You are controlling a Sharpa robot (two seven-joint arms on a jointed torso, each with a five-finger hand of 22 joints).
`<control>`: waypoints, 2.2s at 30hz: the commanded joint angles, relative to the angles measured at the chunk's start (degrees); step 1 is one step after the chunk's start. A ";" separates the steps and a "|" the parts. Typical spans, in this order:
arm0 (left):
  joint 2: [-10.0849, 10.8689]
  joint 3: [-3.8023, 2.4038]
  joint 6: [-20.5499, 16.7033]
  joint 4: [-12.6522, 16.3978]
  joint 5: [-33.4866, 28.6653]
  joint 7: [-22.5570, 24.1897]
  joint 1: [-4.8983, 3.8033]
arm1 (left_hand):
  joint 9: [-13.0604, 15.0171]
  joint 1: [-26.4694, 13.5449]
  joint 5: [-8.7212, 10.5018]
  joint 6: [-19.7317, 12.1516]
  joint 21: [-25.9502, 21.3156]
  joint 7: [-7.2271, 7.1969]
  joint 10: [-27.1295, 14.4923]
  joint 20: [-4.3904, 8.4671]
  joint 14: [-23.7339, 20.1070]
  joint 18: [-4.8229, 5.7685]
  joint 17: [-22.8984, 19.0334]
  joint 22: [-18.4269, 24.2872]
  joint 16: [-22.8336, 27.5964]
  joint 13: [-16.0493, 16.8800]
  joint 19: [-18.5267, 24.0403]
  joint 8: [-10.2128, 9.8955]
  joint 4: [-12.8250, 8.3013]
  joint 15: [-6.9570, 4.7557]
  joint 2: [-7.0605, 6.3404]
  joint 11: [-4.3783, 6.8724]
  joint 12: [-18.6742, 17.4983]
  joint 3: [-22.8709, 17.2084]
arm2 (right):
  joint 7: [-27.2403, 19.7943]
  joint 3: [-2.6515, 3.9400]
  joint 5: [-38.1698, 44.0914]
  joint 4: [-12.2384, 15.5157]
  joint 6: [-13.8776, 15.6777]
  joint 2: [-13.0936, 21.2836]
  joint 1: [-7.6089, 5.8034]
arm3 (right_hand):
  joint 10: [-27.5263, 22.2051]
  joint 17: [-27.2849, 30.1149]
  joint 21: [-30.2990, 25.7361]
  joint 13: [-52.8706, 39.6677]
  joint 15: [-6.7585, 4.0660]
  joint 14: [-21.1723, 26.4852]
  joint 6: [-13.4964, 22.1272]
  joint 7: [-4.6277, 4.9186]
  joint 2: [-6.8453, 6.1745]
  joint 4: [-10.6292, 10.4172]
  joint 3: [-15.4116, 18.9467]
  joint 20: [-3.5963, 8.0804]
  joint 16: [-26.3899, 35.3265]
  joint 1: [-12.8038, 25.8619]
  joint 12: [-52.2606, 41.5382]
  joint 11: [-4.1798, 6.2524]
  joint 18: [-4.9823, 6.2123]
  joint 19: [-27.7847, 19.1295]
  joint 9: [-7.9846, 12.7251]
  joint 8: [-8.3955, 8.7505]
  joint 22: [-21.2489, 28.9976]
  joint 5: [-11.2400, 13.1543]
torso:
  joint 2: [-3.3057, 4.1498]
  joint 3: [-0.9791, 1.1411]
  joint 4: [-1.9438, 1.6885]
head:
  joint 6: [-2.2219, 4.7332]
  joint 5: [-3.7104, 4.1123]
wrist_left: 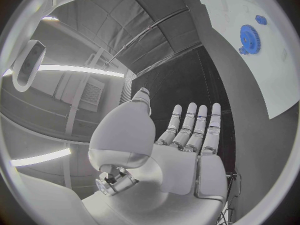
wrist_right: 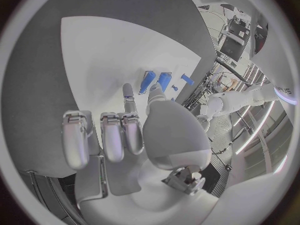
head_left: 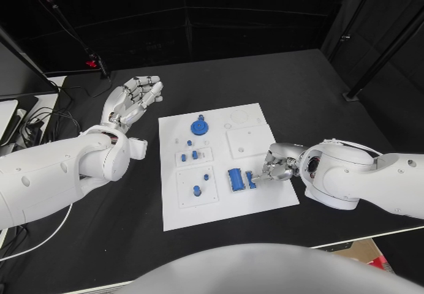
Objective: Assemble the parts on the task board
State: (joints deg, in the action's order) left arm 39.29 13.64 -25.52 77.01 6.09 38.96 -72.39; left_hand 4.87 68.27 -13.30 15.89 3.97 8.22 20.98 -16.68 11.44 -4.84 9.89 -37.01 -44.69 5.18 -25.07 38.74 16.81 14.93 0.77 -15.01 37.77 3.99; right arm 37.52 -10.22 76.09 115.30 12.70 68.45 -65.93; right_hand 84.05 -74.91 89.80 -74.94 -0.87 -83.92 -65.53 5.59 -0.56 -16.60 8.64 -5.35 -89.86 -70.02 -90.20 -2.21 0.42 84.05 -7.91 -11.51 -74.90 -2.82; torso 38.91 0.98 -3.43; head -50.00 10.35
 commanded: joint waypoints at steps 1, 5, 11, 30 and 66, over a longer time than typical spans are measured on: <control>-0.08 -0.05 0.46 -0.03 -0.10 5.36 -0.08 | -0.05 -0.17 -0.24 -0.52 0.33 8.78 -0.14 0.05 0.04 -0.28 -0.05 0.08 -0.39 -0.09 0.14 0.29 -0.09 -0.18 0.56 0.08 0.19 0.36 | -3.49 -0.01 0.36 0.49 0.71 0.57 0.02 | 5.95 -15.09 0.20 -15.06 -0.78 -6.08 -1.01 -0.52 -2.12 -0.21 0.75 0.56 -0.14 -0.29 0.20 0.72 -0.42 5.95 -0.77 -1.29 -15.10 0.11 | 0.02 -0.01 0.11 | 0.00 0.10; -0.15 -0.05 0.50 -0.16 -0.10 5.38 -0.06 | -0.09 -0.05 -0.36 -0.53 0.33 8.78 -0.14 0.05 0.04 -0.28 -0.16 0.12 -0.47 -0.14 0.16 0.34 -0.10 -0.18 0.67 0.08 0.27 0.39 | -4.22 -0.02 0.23 0.49 -0.08 0.85 0.15 | 5.95 -15.09 0.20 -15.06 -1.20 -6.08 -1.26 -0.95 -3.88 -0.34 0.50 0.99 -0.14 0.29 0.20 1.16 -0.42 5.95 -1.59 -2.40 -15.10 0.09 | 0.01 0.07 0.08 | 0.00 0.16; -0.12 -0.05 0.48 -0.24 -0.10 5.40 -0.02 | -0.09 -0.05 -0.36 -0.53 0.33 8.78 -0.14 0.05 0.04 -0.28 -0.16 0.12 -0.47 -0.14 0.16 0.34 -0.10 -0.18 0.67 0.08 0.27 0.39 | -4.44 -0.03 0.16 -0.02 -0.92 0.05 0.30 | 5.95 -15.09 0.20 -15.06 -1.49 -6.08 -1.06 -1.18 -5.26 -0.39 -0.14 1.33 -0.14 0.89 0.20 1.41 -0.42 5.95 -2.29 -3.21 -15.10 0.09 | 0.00 0.07 0.01 | 0.00 0.32; 0.02 -0.05 0.50 -0.14 -0.10 5.41 0.05 | -0.13 0.06 -0.48 -0.55 0.33 8.78 -0.16 0.05 0.04 -0.29 -0.26 0.16 -0.54 -0.20 0.19 0.38 -0.11 -0.18 0.76 0.08 0.34 0.42 | -0.31 -0.04 2.92 -1.33 -6.99 -2.78 0.38 | 5.95 -15.09 0.20 -15.06 -1.75 -6.08 0.08 -1.41 -4.13 -0.12 -1.71 1.71 -0.14 -2.08 0.20 1.65 -0.42 5.95 -4.01 -5.03 -15.10 0.11 | -0.01 0.01 0.03 | 0.00 0.32; 0.03 -0.05 0.53 -0.15 -0.10 5.29 0.11 | -0.16 0.13 -0.54 -0.56 0.33 8.78 -0.18 0.05 0.03 -0.29 -0.34 0.17 -0.59 -0.25 0.20 0.42 -0.11 -0.18 0.82 0.08 0.39 0.46 | 0.49 -0.02 5.51 -3.17 -9.36 -5.02 0.38 | 5.95 -15.09 0.20 -15.06 -1.95 -6.08 0.96 -1.92 -4.74 0.14 -4.29 1.96 -0.14 -9.55 0.20 1.99 -0.42 5.95 -6.86 -8.19 -15.10 0.14 | 0.00 0.01 0.02 | 0.00 0.47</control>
State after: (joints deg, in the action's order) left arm 39.36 13.64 -25.47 76.81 6.09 38.96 -72.19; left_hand 4.78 68.50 -13.60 15.87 3.97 8.20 20.98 -16.68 11.44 -4.84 9.63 -36.91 -45.12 5.00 -25.07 38.90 16.66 14.93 1.00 -15.01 37.84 4.14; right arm 37.84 -10.21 81.10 112.07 4.59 63.42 -65.55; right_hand 83.93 -74.93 89.80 -74.94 -2.48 -84.15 -64.93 3.81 -5.18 -16.40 4.63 -3.78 -89.86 -79.27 -90.21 -0.70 0.43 83.93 -14.68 -19.53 -74.90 -2.81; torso 38.92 0.98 -3.42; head -50.00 10.78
